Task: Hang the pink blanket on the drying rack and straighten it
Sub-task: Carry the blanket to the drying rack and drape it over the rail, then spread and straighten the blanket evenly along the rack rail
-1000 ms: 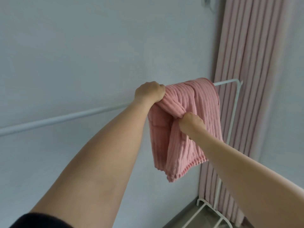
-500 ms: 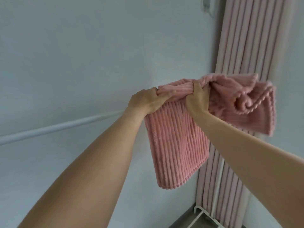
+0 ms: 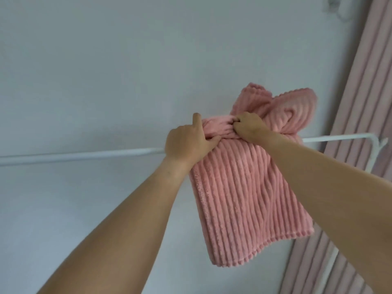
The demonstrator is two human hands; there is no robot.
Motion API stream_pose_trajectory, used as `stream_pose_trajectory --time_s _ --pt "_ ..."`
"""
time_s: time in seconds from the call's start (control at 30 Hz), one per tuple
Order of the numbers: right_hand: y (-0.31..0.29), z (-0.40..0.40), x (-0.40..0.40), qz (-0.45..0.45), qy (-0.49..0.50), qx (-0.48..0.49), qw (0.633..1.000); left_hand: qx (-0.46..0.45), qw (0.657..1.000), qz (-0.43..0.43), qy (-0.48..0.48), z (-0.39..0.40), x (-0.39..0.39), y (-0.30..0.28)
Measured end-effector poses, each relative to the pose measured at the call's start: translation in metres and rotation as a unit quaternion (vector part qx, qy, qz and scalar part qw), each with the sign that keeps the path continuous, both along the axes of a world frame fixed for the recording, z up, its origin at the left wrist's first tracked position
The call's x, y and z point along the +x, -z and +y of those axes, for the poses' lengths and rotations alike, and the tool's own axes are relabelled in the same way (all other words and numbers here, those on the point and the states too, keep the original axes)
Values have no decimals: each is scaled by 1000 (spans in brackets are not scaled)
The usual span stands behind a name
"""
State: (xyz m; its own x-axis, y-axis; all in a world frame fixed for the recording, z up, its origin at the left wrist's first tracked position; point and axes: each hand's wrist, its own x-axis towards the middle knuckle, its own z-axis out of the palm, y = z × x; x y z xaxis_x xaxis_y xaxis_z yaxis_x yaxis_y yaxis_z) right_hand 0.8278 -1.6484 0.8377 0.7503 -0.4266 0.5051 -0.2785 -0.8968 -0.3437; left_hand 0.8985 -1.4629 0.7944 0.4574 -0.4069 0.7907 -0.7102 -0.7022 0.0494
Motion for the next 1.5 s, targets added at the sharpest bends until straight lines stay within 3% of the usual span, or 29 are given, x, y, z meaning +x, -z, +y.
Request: stream_pose_trajectory --time_s 0.1,0.17,0.3,0.37,0.43,0.53,0.57,0.63,0.73,0.8,0.87,1.23,1.5 --pt "8 -11 8 39 -6 -20 999 -111 986 -56 -108 -15 -17 26" --pt "12 -11 9 46 3 -31 998 -197 974 -39 -106 -26 -30 52" --pt "17 -13 2 43 3 -54 998 -277 957 47 -69 -45 -60 88" --pt "18 -10 -3 27 10 -70 997 -367 924 100 -46 -51 -75 84" --pt "24 -7 -9 -9 27 -100 995 -474 867 155 -15 -55 -88 78" --pt "48 -13 -16 -121 99 -135 978 -563 787 249 46 -56 -97 74" --pt "58 -19 -20 -171 131 -114 970 -550 786 279 34 -55 -97 76" --pt "74 -40 -37 -252 206 -19 945 -500 818 285 -9 -54 -95 86" --pt "92 -76 -65 -269 283 181 903 -446 855 261 -28 -50 -91 102" --pt "99 -92 -77 -262 254 287 886 -426 869 253 -18 -49 -86 108" --pt "104 -96 -84 -231 179 336 895 -410 879 245 -3 -49 -79 111" --pt "127 -53 -87 -223 159 233 933 -460 855 237 -42 -18 -82 120" --pt "170 -32 -104 -203 164 228 938 -373 884 278 48 20 -71 135"
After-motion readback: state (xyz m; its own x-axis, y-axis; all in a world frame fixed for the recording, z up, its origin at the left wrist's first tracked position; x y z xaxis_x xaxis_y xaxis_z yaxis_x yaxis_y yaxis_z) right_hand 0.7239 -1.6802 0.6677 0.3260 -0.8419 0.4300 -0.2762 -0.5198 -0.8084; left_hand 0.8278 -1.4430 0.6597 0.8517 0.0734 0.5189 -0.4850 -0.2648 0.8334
